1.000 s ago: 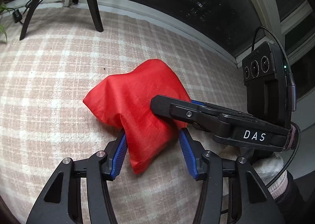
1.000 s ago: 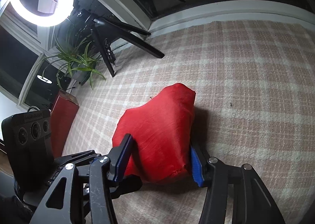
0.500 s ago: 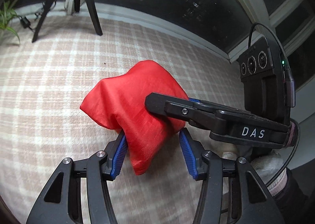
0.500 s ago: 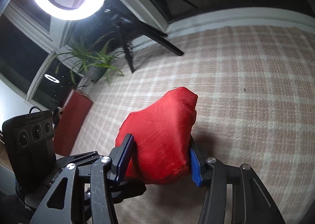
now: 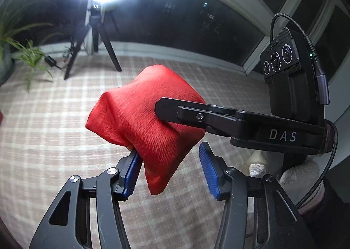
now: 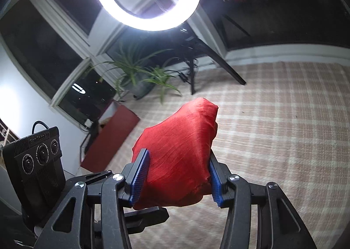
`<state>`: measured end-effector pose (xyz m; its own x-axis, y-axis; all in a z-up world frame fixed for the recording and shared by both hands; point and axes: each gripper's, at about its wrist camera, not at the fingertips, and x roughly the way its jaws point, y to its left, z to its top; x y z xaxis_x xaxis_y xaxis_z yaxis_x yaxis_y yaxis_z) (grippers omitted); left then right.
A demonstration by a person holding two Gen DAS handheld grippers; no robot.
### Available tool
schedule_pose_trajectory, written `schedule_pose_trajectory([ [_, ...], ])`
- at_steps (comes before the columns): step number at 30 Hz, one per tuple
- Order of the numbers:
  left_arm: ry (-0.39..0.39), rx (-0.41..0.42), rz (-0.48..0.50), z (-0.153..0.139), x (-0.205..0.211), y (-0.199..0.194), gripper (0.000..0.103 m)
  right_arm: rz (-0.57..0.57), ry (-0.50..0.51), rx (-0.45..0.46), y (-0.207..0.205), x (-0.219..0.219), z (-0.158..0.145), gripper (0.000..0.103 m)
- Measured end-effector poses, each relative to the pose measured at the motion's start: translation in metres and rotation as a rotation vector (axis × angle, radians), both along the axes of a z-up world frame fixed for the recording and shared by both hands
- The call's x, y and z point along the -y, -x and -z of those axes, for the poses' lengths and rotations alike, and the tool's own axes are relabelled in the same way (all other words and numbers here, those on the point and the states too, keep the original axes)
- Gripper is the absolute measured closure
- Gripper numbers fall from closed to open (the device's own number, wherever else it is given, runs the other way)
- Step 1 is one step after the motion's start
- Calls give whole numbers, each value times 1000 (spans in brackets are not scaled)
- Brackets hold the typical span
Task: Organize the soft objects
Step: 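Lift the red pouch with both tools and carry it over the box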
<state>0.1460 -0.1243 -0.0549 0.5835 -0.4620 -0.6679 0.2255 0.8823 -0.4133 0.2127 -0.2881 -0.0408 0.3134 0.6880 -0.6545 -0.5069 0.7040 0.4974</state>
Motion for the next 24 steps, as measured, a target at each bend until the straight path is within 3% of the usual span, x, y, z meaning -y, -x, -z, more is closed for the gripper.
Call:
schedule_pose_trajectory([
  [6, 6, 34, -18, -7, -20, 15, 53, -29, -2, 44, 27, -22, -24, 56],
  [24, 22, 66, -73, -19, -86, 68, 53, -81, 12, 75, 74, -93, -42, 56],
])
